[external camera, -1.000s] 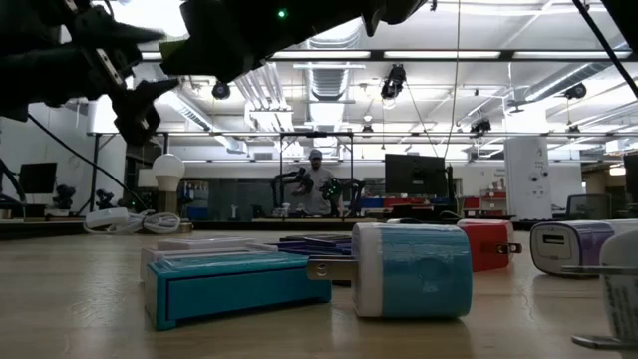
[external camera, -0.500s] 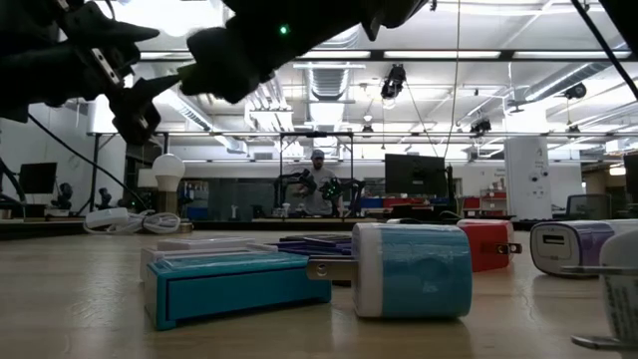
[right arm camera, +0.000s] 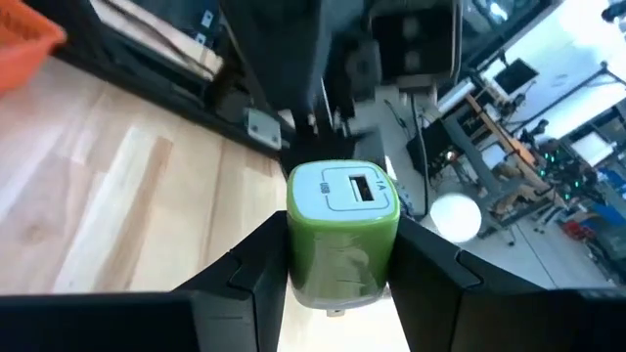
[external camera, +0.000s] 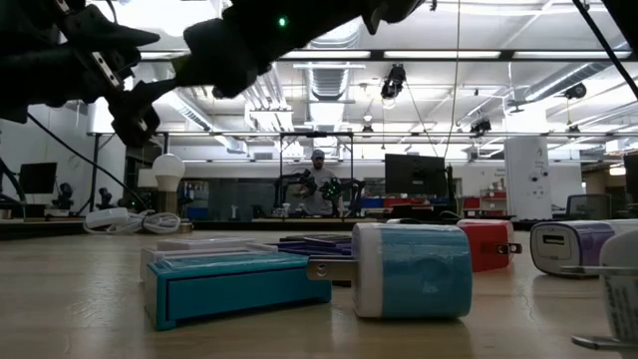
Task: Pick & Place Office items
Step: Put the top green charger adapter into the black basket
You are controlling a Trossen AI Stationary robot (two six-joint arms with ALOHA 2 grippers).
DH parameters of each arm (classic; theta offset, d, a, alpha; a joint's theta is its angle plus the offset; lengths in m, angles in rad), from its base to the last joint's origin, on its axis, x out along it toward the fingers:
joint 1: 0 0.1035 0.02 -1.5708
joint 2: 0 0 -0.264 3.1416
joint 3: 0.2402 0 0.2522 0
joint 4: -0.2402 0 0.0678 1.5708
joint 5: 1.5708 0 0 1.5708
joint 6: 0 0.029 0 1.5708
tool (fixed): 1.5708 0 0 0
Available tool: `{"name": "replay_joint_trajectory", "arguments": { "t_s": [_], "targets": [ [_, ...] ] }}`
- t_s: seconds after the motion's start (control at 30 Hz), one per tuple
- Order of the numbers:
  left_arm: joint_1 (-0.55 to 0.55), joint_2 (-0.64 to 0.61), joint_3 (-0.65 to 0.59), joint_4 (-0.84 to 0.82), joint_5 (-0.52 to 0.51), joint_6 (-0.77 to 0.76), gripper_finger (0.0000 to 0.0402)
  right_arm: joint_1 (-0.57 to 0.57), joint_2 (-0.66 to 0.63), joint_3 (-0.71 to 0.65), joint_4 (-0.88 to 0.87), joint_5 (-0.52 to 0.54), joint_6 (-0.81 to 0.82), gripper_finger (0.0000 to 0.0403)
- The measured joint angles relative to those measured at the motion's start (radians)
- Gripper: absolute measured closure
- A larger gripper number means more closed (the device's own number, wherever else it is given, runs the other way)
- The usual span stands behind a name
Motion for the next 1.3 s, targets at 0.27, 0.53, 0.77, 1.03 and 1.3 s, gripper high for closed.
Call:
{"name": "replay_joint_trajectory", "arguments": {
  "t_s": [0.27, 0.53, 0.77, 1.03, 1.3],
  "targets": [
    [0.000, 0.010, -0.001, 0.001, -0.015, 0.000, 0.0162, -0.011, 0.000, 0.011, 0.011, -0.125, 0.029, 0.0261],
    [0.001, 0.010, -0.001, 0.004, -0.046, 0.000, 0.0162, -0.026, -0.001, 0.009, -0.045, -0.065, 0.079, 0.0261],
    [0.001, 0.011, -0.001, 0.012, -0.033, 0.000, 0.0162, -0.026, -0.001, 0.007, -0.046, -0.134, 0.082, 0.0261],
    [0.001, 0.011, 0.000, 0.012, -0.032, 0.000, 0.0162, -0.028, -0.001, 0.007, -0.004, -0.134, 0.080, 0.0261],
    [0.000, 0.013, 0.003, 0.015, -0.040, 0.000, 0.0162, -0.032, 0.001, 0.006, 0.012, -0.197, 0.078, 0.0261]
  ]
}}
